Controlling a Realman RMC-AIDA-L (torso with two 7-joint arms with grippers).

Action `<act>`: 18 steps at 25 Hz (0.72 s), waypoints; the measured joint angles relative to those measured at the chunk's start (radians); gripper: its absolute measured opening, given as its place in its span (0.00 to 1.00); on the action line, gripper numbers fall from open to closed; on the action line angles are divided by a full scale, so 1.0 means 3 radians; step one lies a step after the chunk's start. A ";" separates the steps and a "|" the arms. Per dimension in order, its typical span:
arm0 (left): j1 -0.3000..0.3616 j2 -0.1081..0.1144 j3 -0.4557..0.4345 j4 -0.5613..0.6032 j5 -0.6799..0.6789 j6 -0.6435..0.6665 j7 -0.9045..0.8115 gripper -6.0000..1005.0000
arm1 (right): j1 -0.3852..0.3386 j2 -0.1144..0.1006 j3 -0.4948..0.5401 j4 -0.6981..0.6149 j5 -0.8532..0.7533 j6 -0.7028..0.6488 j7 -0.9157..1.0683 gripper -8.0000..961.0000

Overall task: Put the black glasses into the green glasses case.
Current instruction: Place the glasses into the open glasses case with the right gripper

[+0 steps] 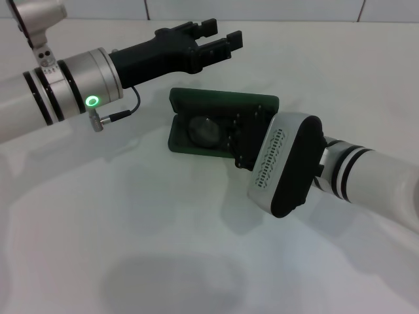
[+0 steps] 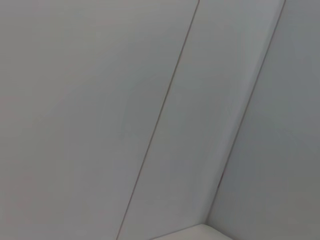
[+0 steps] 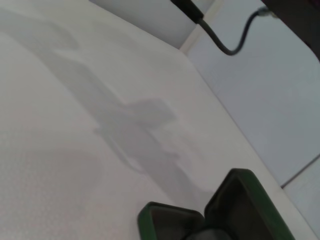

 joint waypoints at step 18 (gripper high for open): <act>0.0033 0.0002 -0.0007 -0.0005 0.0000 -0.0003 0.0022 0.71 | -0.0042 0.0021 -0.0018 -0.0028 -0.0030 -0.0011 -0.0045 0.13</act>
